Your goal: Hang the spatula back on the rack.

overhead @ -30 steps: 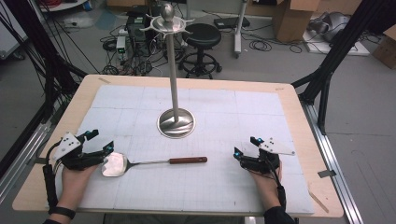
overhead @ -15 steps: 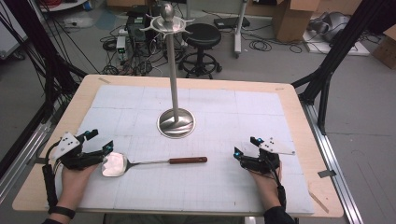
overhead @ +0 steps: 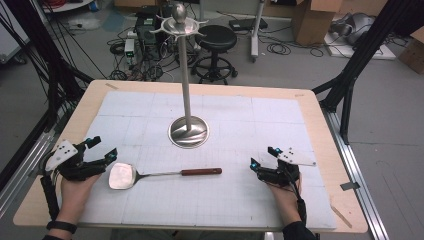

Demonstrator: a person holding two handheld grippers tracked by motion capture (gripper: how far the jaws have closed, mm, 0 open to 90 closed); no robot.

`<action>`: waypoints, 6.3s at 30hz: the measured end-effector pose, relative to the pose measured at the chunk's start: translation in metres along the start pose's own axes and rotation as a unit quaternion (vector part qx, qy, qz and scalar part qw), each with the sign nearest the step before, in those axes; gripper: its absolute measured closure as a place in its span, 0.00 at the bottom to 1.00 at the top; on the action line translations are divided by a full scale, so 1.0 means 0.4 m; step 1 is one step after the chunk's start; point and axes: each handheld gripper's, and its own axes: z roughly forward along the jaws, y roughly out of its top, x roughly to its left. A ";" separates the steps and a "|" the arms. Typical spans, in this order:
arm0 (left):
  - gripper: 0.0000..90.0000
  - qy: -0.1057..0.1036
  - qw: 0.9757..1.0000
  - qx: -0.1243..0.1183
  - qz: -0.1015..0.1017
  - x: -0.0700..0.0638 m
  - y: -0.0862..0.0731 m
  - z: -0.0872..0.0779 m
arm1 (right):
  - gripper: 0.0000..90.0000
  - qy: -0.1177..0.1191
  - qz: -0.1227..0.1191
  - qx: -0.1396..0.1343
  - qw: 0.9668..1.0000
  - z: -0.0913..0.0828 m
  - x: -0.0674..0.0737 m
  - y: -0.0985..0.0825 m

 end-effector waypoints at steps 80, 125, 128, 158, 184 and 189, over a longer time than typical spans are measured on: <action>0.77 -0.283 0.849 0.391 0.214 -0.297 0.060 0.309 | 0.25 0.015 -0.004 0.008 1.000 0.004 -0.001 0.001; 0.94 -0.255 0.895 0.308 0.195 -0.289 0.116 0.247 | 0.25 0.020 -0.007 0.015 1.000 0.007 0.001 0.002; 0.94 -0.241 0.908 0.285 0.189 -0.278 0.131 0.234 | 0.25 0.019 -0.008 0.015 1.000 0.007 0.001 0.002; 0.94 -0.133 0.984 0.032 0.112 -0.209 0.265 0.106 | 0.25 0.018 -0.009 0.015 1.000 0.008 0.001 0.003; 0.94 -0.098 0.989 -0.065 0.090 -0.189 0.382 0.094 | 0.26 0.019 -0.013 0.017 1.000 0.009 0.002 0.003; 0.94 -0.097 0.988 -0.065 0.101 -0.213 0.391 0.110 | 0.26 0.019 -0.013 0.017 1.000 0.008 0.003 0.003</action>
